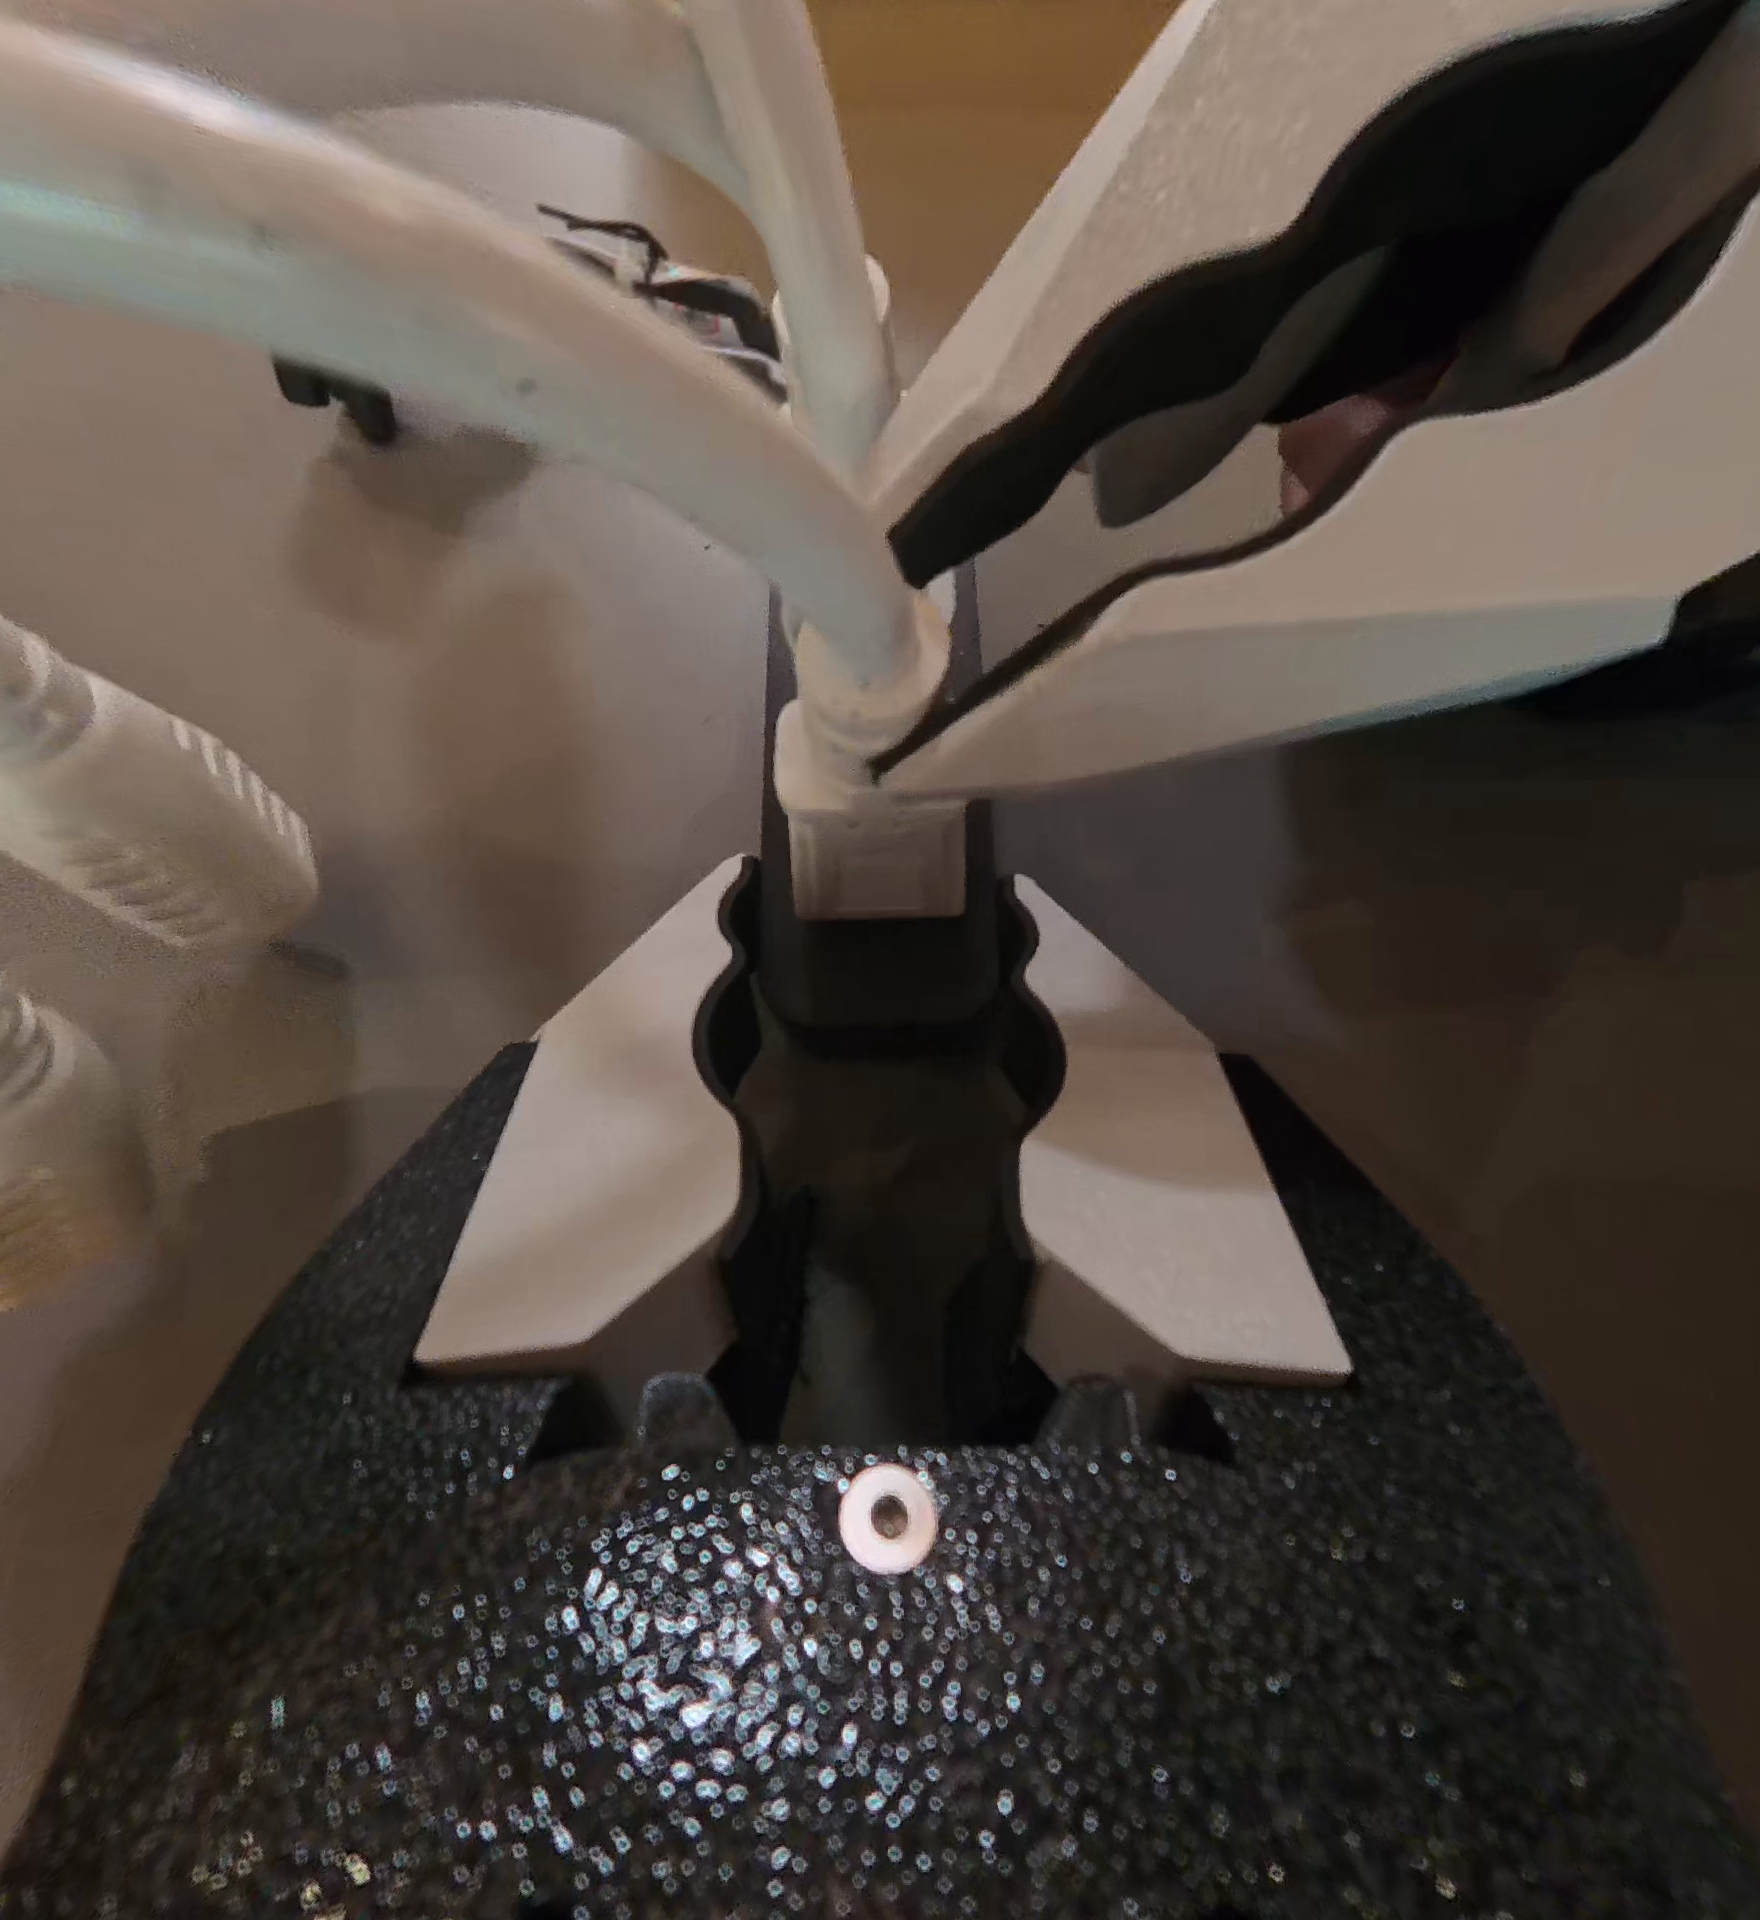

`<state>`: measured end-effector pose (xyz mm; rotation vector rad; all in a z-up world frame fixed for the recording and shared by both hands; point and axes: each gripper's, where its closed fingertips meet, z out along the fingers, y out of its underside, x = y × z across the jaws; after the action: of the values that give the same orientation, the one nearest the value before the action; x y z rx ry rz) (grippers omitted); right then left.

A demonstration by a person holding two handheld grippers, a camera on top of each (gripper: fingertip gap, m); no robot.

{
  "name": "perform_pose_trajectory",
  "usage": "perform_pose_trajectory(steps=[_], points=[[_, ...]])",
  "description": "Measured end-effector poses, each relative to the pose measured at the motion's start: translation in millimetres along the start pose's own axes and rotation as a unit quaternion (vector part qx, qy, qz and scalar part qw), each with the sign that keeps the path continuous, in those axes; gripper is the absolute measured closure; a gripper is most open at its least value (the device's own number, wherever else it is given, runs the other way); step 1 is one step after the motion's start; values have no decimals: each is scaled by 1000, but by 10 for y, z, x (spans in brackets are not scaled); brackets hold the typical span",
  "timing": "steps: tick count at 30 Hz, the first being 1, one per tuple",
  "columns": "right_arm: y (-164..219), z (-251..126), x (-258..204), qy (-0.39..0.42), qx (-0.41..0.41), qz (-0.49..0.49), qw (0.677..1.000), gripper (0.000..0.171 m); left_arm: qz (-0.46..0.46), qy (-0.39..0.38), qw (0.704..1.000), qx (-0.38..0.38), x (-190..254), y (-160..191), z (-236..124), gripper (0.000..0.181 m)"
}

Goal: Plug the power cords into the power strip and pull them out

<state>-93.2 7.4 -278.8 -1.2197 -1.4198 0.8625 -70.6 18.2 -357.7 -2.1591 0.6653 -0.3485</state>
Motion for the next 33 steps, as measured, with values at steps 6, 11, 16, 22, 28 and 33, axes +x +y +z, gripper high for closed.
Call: perform_pose_trajectory(steps=[6, 11, 16, 22, 28, 33], points=[[-52, 64, -117, -2, 1, -29, 1000, 161, -6, 8, 1000, 2, 8, -8, -2, 138], [-44, 57, -92, -3, 3, -19, 1000, 161, -5, 6, 1000, 2, 8, -10, 2, 138], [-3, -19, 27, -17, 15, 35, 999, 161, -6, 8, 1000, 3, 13, -16, 5, 137], [-2, -20, -8, -10, 14, -18, 1000, 160, 4, 1, 1000, -1, 8, -9, 13, 138], [3, -11, -11, -15, 21, -4, 1000, 159, 9, 5, 1000, -1, 20, -10, 10, 137], [3, 5, -5, -22, 27, 20, 999, 159, 14, 0, 1000, 1, 20, -15, 8, 137]])
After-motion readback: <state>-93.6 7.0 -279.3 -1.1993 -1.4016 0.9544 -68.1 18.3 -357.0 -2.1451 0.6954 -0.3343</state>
